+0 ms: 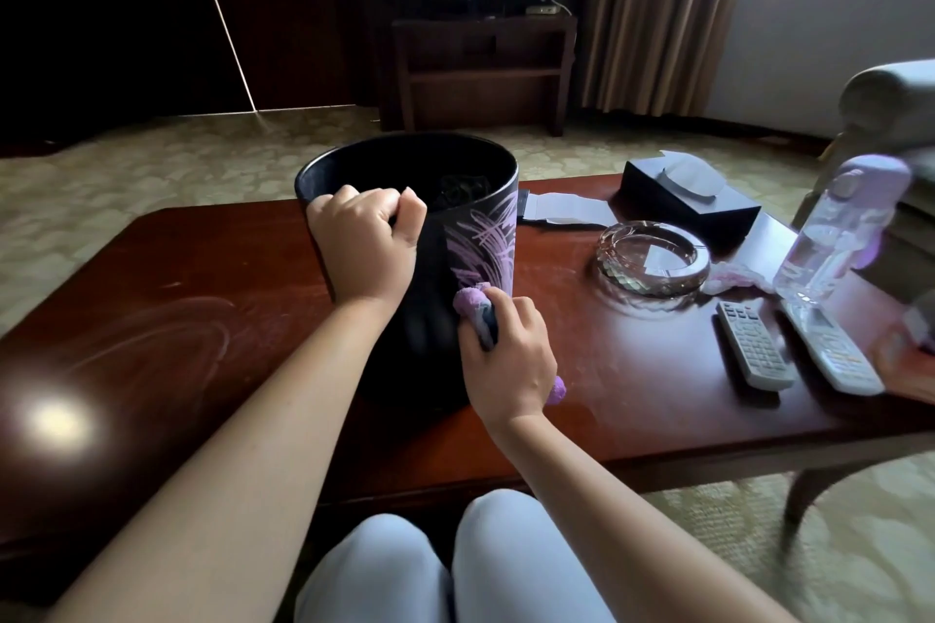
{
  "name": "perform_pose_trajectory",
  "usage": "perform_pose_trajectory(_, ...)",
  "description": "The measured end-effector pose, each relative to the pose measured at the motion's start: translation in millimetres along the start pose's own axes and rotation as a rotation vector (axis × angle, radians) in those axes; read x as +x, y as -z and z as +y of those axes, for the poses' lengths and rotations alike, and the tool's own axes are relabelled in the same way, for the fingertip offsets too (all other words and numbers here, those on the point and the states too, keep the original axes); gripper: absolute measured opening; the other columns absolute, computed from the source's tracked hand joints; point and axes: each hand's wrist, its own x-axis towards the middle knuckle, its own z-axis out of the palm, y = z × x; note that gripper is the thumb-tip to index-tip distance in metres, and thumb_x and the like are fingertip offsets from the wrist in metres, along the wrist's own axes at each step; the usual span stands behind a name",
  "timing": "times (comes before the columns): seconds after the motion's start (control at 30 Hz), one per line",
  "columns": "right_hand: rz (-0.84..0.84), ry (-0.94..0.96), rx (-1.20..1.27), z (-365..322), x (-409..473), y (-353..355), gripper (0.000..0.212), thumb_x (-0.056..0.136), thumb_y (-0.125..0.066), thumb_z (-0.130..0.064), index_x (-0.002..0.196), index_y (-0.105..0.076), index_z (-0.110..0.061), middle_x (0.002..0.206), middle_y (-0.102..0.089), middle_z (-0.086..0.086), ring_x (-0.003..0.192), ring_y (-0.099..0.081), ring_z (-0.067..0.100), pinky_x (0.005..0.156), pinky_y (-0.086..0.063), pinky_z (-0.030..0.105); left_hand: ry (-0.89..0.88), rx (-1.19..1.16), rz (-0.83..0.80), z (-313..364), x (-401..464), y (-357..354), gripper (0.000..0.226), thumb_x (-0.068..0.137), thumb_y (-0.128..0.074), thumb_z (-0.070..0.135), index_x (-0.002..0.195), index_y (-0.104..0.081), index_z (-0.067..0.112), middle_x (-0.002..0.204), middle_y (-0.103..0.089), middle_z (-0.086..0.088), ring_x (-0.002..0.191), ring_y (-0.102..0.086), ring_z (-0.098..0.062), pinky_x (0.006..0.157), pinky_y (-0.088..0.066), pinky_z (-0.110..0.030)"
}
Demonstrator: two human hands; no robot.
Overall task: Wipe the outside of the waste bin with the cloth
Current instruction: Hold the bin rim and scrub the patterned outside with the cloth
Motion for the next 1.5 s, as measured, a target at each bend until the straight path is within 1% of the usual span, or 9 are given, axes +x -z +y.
perform_pose_trajectory(0.1, -0.023, -0.024, -0.036, -2, 1, 0, 0.034, 0.072, -0.047, -0.039, 0.090, -0.067, -0.019, 0.076, -0.059, 0.001, 0.071, -0.061, 0.026, 0.052, -0.034, 0.021, -0.005, 0.004, 0.003, 0, 1, 1, 0.043, 0.085, -0.048, 0.022, 0.049, -0.026, 0.020, 0.048, -0.022, 0.009, 0.047, -0.031, -0.020, 0.059, -0.020, -0.033)
perform_pose_trajectory(0.33, -0.003, 0.003, -0.005, -8, 2, -1, 0.033, 0.074, -0.049, -0.036, 0.093, -0.068, -0.018, 0.078, -0.060, 0.000, 0.070, -0.060, 0.023, 0.053, -0.032, 0.019, -0.016, 0.011, 0.004, 0, 0, 1, 0.042, 0.085, -0.049, 0.022, 0.049, -0.026, 0.020, 0.048, -0.023, 0.009, 0.046, -0.036, -0.024, 0.058, -0.019, -0.033)
perform_pose_trajectory(0.5, 0.001, 0.102, 0.018, -3, 2, 2, 0.032, 0.076, -0.051, -0.032, 0.099, -0.068, -0.016, 0.083, -0.062, 0.001, 0.077, -0.059, 0.022, 0.059, -0.042, 0.026, -0.014, 0.011, 0.005, 0, 0, 0, 0.043, 0.085, -0.048, 0.022, 0.049, -0.026, 0.020, 0.048, -0.023, 0.008, 0.045, -0.036, -0.024, 0.059, -0.020, -0.034)
perform_pose_trajectory(0.6, -0.007, 0.087, -0.026, -6, 3, 1, 0.030, 0.075, -0.050, -0.034, 0.091, -0.068, -0.018, 0.078, -0.060, 0.001, 0.073, -0.060, 0.024, 0.050, -0.042, 0.026, -0.012, 0.013, 0.004, 0, 0, 0, 0.043, 0.085, -0.048, 0.022, 0.049, -0.026, 0.020, 0.048, -0.023, 0.008, 0.046, -0.036, -0.024, 0.059, -0.020, -0.034)
perform_pose_trajectory(0.77, 0.040, 0.097, 0.010, -9, 6, 2, 0.030, 0.079, -0.052, -0.033, 0.099, -0.069, -0.018, 0.082, -0.061, 0.000, 0.076, -0.058, 0.022, 0.052, -0.044, 0.026, -0.017, 0.010, 0.009, 0, -1, -1, 0.042, 0.085, -0.048, 0.022, 0.050, -0.025, 0.020, 0.046, -0.024, 0.007, 0.046, -0.037, -0.025, 0.059, -0.022, -0.035)
perform_pose_trajectory(0.9, 0.023, 0.076, -0.028, -14, 9, 3, 0.028, 0.074, -0.050, -0.035, 0.088, -0.069, -0.019, 0.075, -0.059, -0.001, 0.071, -0.058, 0.022, 0.048, -0.043, 0.026, -0.015, 0.007, 0.017, 1, 0, 0, 0.043, 0.085, -0.049, 0.022, 0.050, -0.024, 0.020, 0.048, -0.022, 0.009, 0.046, -0.034, -0.023, 0.059, -0.021, -0.034)
perform_pose_trajectory(1.23, 0.026, 0.156, 0.047, -10, 6, 1, 0.030, 0.083, -0.053, -0.031, 0.102, -0.069, -0.014, 0.083, -0.062, 0.003, 0.077, -0.058, 0.022, 0.061, -0.042, 0.025, -0.021, -0.012, 0.010, -1, 0, 0, 0.044, 0.086, -0.049, 0.025, 0.049, -0.026, 0.021, 0.042, -0.029, 0.002, 0.045, -0.038, -0.025, 0.058, -0.022, -0.033)
perform_pose_trajectory(1.37, 0.014, 0.151, 0.049, -15, 9, 4, 0.029, 0.079, -0.052, -0.031, 0.096, -0.070, -0.015, 0.080, -0.061, 0.003, 0.074, -0.060, 0.023, 0.054, -0.049, 0.028, -0.017, -0.009, 0.008, -2, 0, 1, 0.043, 0.086, -0.049, 0.025, 0.049, -0.027, 0.021, 0.041, -0.030, 0.001, 0.045, -0.038, -0.026, 0.058, -0.022, -0.033)
perform_pose_trajectory(1.5, 0.007, 0.212, 0.078, -12, 11, 5, 0.032, 0.082, -0.052, -0.028, 0.107, -0.068, -0.015, 0.086, -0.061, 0.004, 0.079, -0.057, 0.022, 0.062, -0.047, 0.028, -0.015, -0.013, 0.006, -2, 1, 0, 0.043, 0.086, -0.049, 0.025, 0.049, -0.027, 0.020, 0.040, -0.031, -0.001, 0.045, -0.038, -0.025, 0.058, -0.021, -0.033)
